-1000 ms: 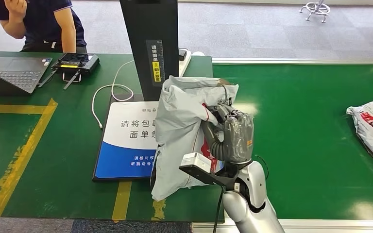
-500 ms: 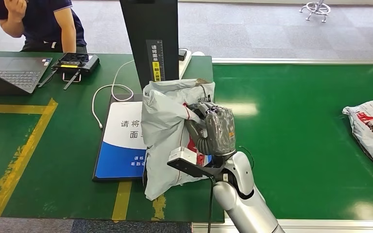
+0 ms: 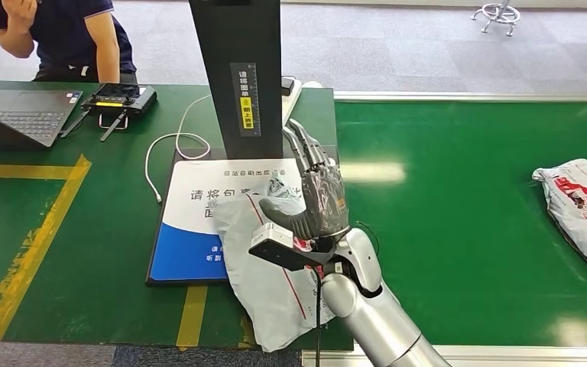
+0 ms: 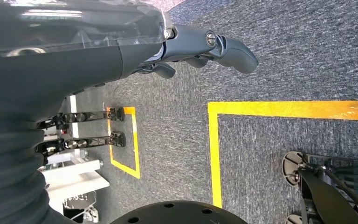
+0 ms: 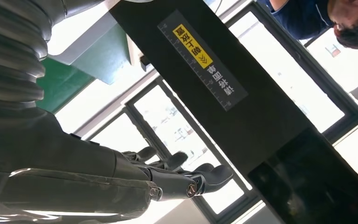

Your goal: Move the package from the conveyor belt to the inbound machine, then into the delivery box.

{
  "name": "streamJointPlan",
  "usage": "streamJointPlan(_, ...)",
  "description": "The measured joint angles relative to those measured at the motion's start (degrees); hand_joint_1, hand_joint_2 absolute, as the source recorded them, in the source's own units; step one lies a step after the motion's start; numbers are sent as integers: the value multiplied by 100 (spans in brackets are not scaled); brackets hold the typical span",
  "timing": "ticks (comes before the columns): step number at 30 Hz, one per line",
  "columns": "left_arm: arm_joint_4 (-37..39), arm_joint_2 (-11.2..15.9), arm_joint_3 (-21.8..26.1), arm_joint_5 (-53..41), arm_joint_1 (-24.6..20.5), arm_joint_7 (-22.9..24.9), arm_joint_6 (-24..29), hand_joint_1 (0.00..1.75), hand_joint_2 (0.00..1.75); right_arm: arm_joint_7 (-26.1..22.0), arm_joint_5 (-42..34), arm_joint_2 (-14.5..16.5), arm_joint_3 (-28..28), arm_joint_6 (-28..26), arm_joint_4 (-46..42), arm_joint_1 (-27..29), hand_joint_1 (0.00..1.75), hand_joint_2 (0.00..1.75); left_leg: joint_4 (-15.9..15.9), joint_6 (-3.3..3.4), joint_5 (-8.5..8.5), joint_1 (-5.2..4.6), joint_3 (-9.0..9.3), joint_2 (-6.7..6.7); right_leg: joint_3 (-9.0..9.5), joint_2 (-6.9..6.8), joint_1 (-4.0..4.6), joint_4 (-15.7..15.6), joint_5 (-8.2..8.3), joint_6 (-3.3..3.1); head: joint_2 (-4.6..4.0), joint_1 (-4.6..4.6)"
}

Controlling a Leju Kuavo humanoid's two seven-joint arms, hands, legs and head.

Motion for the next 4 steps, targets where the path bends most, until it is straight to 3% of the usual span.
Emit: streamJointPlan(4,0,0,-2,-19,0,0,0,0,175,-44,-75,-1,3,-5,110,-18,0,175,0,0,0,0,0,0,0,0,0,0,0,0,0,-1)
